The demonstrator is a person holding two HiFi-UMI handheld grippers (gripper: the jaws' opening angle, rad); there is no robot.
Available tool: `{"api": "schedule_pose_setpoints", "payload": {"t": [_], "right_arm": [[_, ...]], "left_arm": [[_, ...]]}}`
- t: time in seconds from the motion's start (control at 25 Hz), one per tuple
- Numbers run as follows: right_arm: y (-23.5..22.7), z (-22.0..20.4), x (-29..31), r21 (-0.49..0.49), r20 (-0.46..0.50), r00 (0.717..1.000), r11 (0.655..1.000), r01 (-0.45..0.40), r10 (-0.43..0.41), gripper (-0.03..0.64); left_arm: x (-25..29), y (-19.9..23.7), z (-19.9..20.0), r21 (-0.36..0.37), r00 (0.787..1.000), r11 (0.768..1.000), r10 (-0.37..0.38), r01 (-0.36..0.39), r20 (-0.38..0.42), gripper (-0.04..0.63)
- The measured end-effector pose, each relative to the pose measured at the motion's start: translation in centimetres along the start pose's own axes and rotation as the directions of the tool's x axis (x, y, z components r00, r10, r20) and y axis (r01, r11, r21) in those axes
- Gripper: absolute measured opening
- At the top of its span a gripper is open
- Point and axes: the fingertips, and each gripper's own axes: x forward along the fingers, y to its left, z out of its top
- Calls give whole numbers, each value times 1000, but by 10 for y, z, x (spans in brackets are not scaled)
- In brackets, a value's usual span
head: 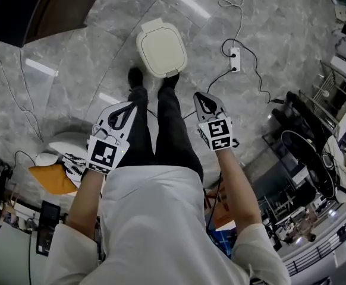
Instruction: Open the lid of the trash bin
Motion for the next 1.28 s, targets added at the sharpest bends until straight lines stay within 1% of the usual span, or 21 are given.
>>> {"api": "schedule_pose_setpoints", "payload": {"t": [0.28, 0.68, 0.84, 1.0, 1.28], "right_arm": [[-3, -15, 35, -37, -38, 997, 997, -69, 67, 32], [0, -51, 87, -94, -108, 983, 983, -157, 147, 32], [-4, -67, 106, -107, -129, 980, 980, -167, 153, 32], [-5, -82, 122, -132, -149, 977, 977, -170, 150, 32], [-9, -102, 157, -92, -162, 978, 984, -151, 134, 32]], "left_arm": [[12, -3, -22, -71, 998, 996, 60, -59, 5, 18], [38, -9, -58, -168, 994, 980, 106, -103, 7, 18], [53, -11, -74, -201, 994, 974, 111, -108, 5, 18], [62, -11, -86, -219, 993, 969, 119, -114, 9, 18], [77, -11, -107, -221, 993, 968, 120, -119, -5, 18]]}}
